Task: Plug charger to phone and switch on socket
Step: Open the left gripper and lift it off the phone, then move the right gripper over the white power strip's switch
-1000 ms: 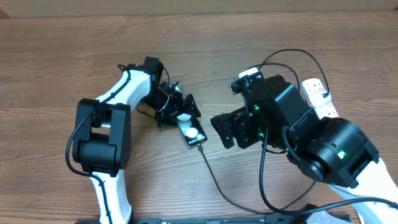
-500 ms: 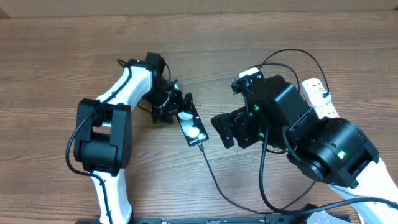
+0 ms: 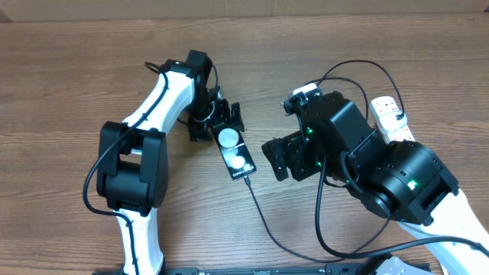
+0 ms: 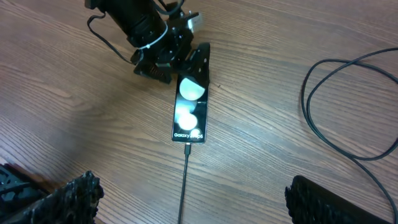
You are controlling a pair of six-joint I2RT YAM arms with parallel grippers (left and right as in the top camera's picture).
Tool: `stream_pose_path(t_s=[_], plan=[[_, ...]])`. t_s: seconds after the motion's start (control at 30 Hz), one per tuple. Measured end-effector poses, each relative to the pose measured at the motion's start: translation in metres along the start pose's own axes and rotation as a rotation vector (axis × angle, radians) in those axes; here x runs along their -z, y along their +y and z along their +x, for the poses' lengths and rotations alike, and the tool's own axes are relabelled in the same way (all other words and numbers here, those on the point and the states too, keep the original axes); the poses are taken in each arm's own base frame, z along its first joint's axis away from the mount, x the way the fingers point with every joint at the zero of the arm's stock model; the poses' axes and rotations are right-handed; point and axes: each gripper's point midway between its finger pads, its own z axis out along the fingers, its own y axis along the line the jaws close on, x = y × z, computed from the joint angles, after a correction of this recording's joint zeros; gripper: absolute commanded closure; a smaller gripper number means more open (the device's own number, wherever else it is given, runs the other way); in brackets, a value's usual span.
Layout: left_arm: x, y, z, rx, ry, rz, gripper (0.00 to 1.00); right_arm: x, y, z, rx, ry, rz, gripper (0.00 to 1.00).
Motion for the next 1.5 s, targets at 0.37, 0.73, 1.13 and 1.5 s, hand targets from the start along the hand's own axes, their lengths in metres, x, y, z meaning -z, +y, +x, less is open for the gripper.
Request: stream_pose_path(t_s=[0.37,0.73,1.13,1.5], plan=[[0.002,0.013,-0.009,0.094,-0.052,-0.082,0.00,0.002,-0.039,0.007,-0.173,0.012,0.168,0.00],[0.153,-0.031,-0.004,-0.058,-0.476,-0.082,0.00,0.031,-0.194,0.032,-0.790,-0.013,0.546,0.72],[0.332,0.003,0.154,0.032,-0.992,-0.129,0.00,0.018,-0.281,0.072,-1.147,0.100,0.642,0.96],[0.344,0.086,0.261,0.285,-1.169,-0.151,0.01,-0.046,-0.348,0.105,-1.309,0.253,0.608,0.96]])
